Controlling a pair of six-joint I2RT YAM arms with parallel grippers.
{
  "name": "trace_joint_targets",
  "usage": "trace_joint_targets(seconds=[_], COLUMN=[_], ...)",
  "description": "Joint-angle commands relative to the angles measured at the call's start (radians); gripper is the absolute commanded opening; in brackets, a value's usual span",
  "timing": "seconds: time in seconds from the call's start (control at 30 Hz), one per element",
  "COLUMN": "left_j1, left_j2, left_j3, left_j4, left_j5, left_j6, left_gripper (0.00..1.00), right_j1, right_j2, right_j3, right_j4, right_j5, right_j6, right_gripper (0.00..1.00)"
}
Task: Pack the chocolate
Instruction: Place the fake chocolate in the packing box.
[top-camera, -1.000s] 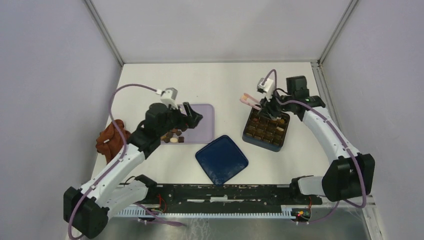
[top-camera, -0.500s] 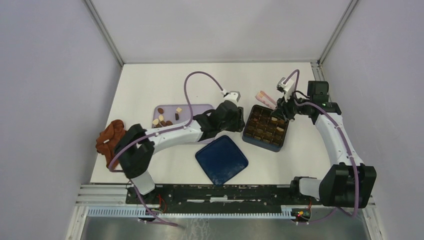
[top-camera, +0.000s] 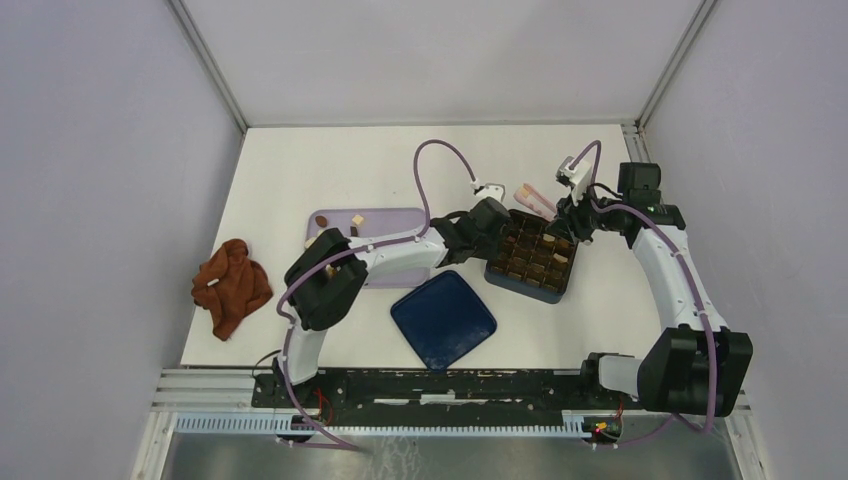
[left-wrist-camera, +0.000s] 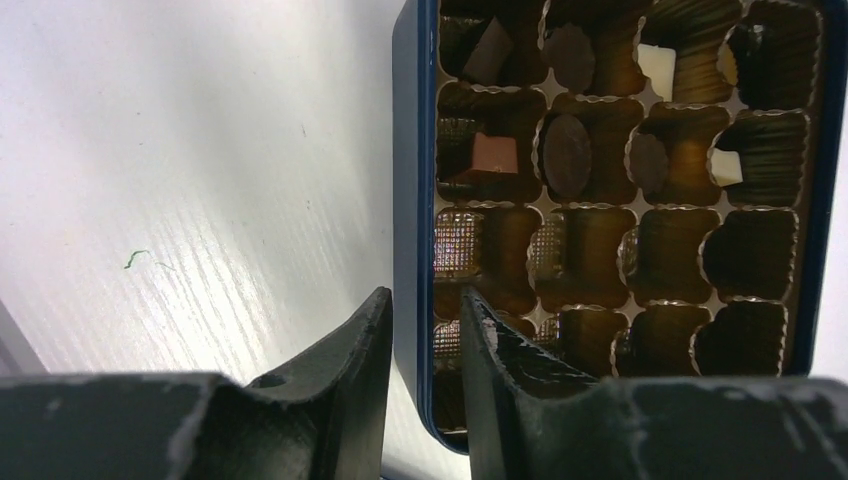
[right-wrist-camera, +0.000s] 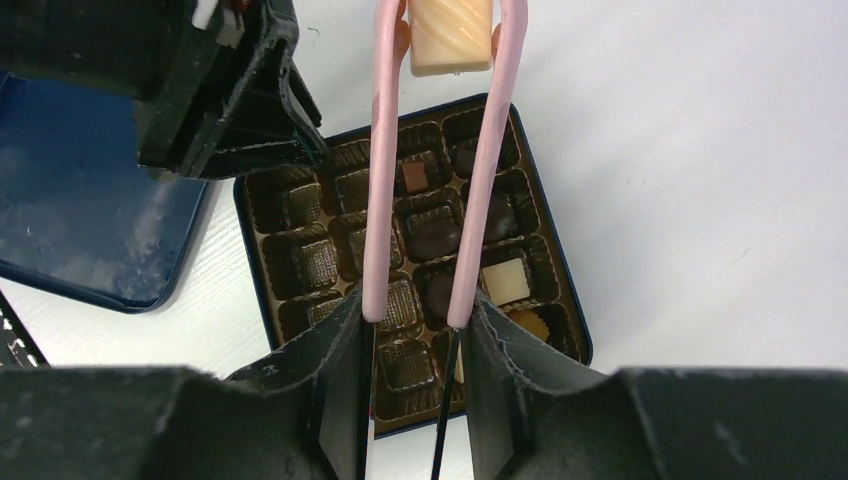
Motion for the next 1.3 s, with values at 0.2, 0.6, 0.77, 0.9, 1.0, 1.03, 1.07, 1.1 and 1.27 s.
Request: trace_joint_targets(seconds=[0.2, 0.6, 0.77, 0.9, 1.0, 1.03, 1.07, 1.1, 1.27], left_j1=[0.002, -0.018, -0.072, -0.093, -0.11, -0.113, -0.114, -0.114, -0.118], left_j2=[0.075, -0.037, -0.138, -0.192, -0.23, -0.24, -0.246, -0.248, -0.256], left_j3=[0.097, 0.032, -0.082, -0.157, -0.238, -0.256, -0.268, -0.274, -0.312], left_j4=[-0.042, 0.094, 0.286, 0.428, 0.56, 0.594, 0.624, 0.639, 0.726], left_j5=[0.014, -0.136, -0.302, -0.364, -0.376, -0.376, -0.374, -0.373, -0.37], left_j6=[0.038, 0.122, 0.239, 0.305, 0.365, 0.383, 0.396, 0.406, 0.452], left_gripper=[0.29, 0.02, 0.02, 0.02, 0.02, 0.02, 0.02, 0.02, 0.02], right_j1=[-0.008, -0.031, -0.039, -0.041, -0.044, -0.045, -0.046, -0.047, -0.05], right_j2=[0.002, -0.003, -0.028, -0.048, -0.067, -0.073, -0.078, -0.084, -0.107], right_j3=[0.003, 0.024, 0.041, 0.063, 0.078, 0.083, 0.085, 0.087, 0.093], right_j4=[0.009, -0.024, -0.038, -0.054, -0.065, -0.068, -0.071, -0.073, -0.102], right_j5=[-0.038, -0.075, -0.103, -0.125, -0.136, -0.14, -0.143, -0.146, -0.157], right_j6=[-0.015, -0.022, -0.019, -0.016, -0.016, -0.016, -0.016, -0.016, -0.032], right_gripper=[0.14, 0.14, 0.15, 0.14, 0.15, 0.15, 0.14, 0.14, 0.15])
